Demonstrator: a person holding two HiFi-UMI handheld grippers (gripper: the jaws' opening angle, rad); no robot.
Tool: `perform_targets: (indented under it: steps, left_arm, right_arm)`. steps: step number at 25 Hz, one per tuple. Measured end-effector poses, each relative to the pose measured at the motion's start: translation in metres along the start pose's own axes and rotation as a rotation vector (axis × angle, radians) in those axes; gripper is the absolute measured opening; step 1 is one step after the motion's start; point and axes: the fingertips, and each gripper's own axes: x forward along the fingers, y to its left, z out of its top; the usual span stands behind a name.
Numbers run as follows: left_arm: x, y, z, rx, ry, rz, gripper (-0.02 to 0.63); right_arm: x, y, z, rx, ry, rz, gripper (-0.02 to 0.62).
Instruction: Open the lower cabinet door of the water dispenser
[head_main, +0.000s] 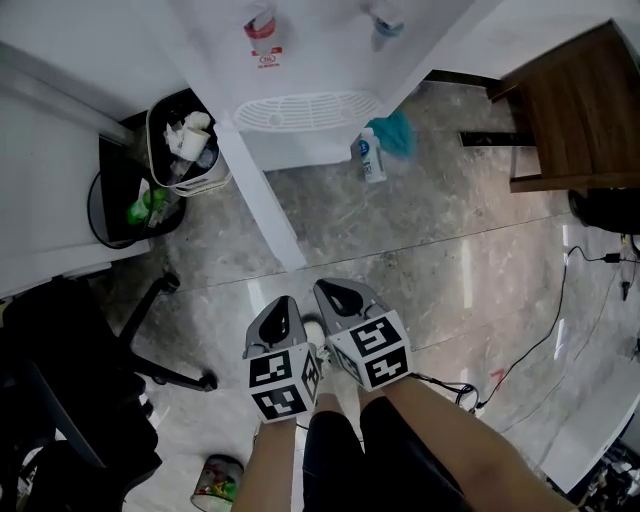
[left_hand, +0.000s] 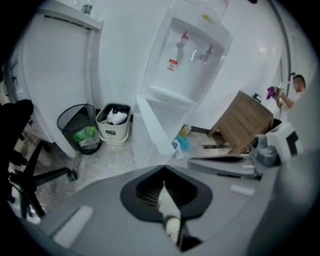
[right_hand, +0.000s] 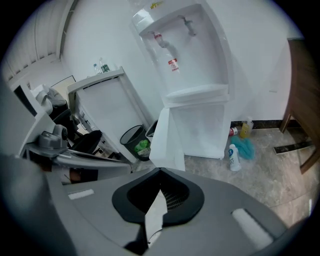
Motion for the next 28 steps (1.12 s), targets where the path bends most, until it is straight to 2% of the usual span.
perform_targets:
  steps: [10,28]
  left_arm:
    - [-0.059,-0.053,-0.004,0.034,0.05,-0.066,0.006]
    - [-0.052,-0.059,-0.007,0.049,0.083,-0.074,0.006]
  right_arm:
    - [-0.094,0.004,0.0,0.122,-0.032,-0.062,-0.008]
    - [-0.097,-0.009,0.0,0.118,-0.025,-0.084,-0.008]
